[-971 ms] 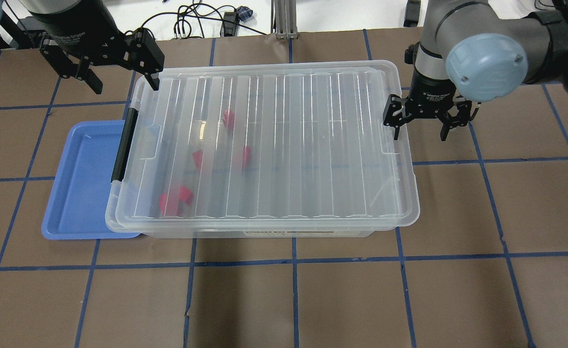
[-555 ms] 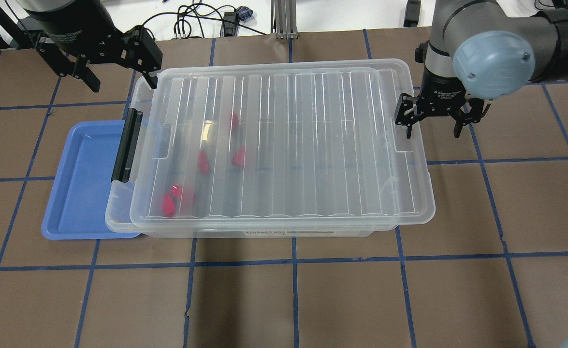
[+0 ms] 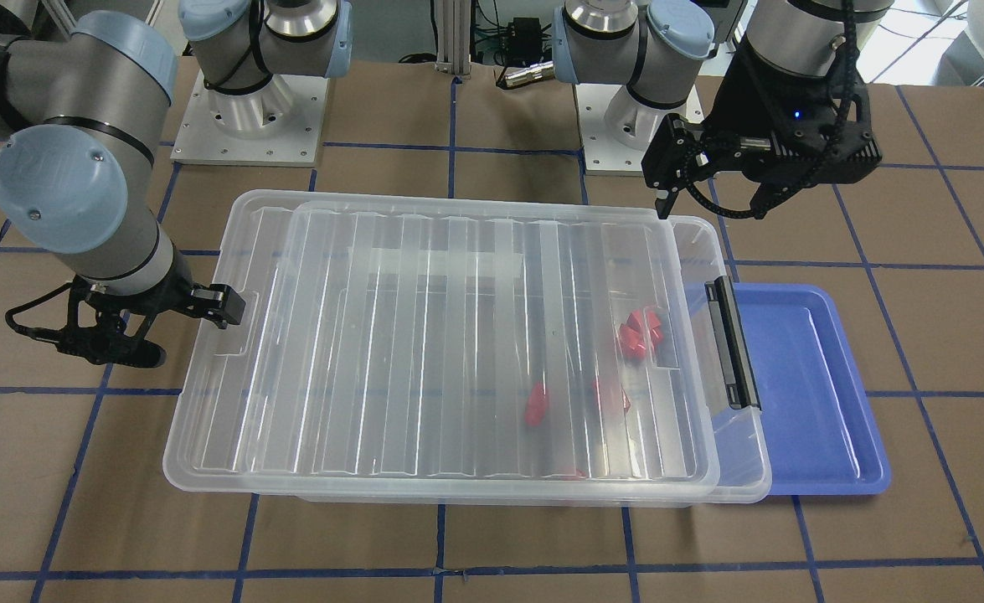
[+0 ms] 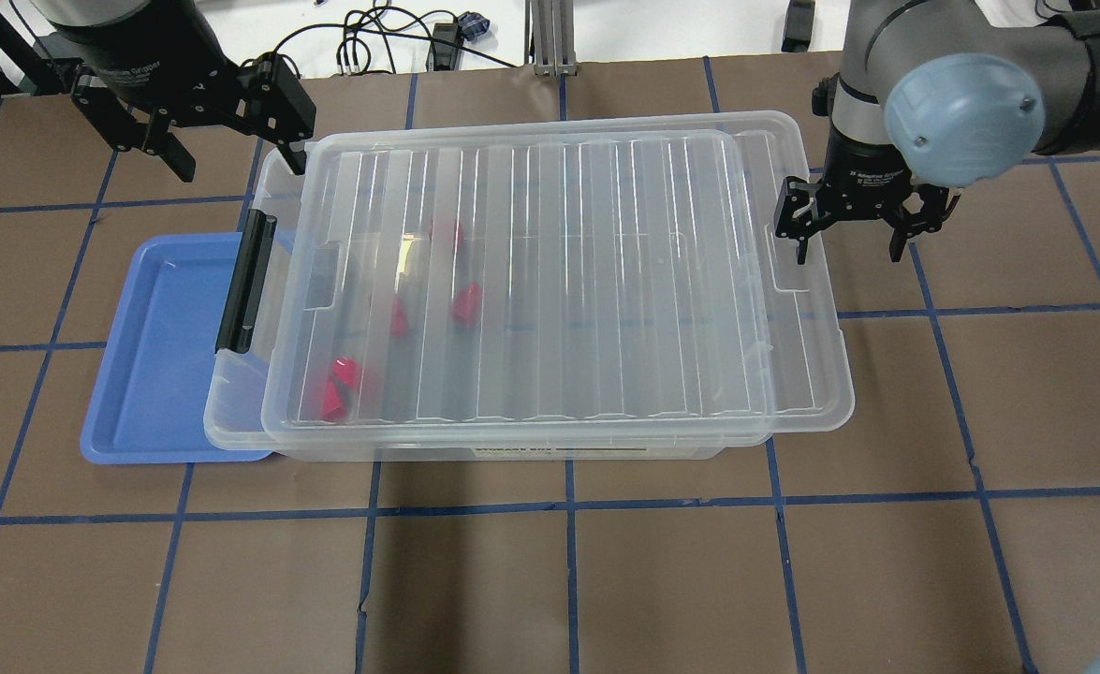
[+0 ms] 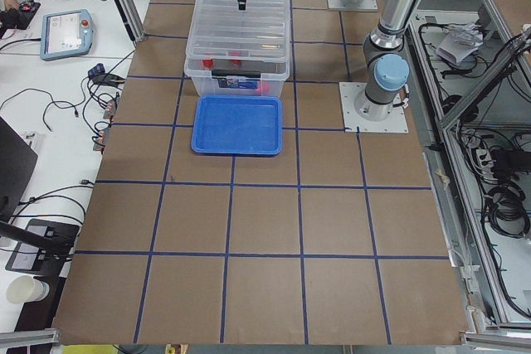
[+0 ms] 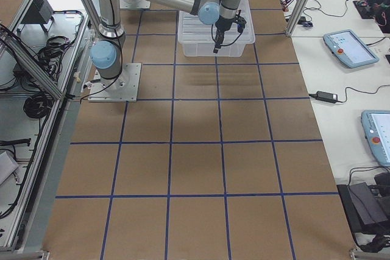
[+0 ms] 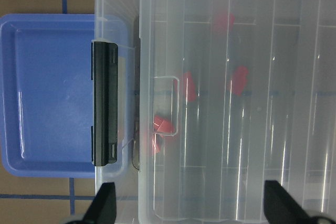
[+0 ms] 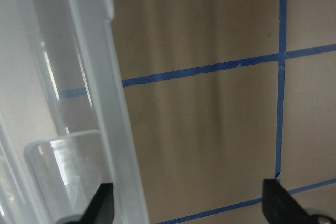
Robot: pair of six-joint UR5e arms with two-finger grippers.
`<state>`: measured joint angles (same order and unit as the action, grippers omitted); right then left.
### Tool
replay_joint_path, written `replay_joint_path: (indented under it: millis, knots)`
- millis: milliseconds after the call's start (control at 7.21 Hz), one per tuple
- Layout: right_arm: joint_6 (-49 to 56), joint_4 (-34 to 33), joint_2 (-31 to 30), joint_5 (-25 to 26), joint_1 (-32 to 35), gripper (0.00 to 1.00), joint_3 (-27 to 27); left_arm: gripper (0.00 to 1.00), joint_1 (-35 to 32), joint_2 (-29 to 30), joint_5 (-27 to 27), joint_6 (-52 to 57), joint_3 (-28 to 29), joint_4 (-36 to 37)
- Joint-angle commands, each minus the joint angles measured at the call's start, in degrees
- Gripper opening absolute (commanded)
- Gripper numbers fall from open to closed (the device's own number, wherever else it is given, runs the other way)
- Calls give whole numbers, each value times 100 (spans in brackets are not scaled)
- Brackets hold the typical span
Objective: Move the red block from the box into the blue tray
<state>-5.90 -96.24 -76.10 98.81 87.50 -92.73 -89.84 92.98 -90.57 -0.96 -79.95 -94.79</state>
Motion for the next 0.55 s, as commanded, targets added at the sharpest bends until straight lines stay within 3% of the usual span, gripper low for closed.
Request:
replay_joint_path:
  millis: [0, 416]
  knots:
    - [273, -9, -19, 59, -48, 100, 0, 100, -7, 35, 21, -18, 23, 4]
    - [633, 26, -54, 305, -338, 100, -8, 100, -7, 18, 65, -27, 41, 13]
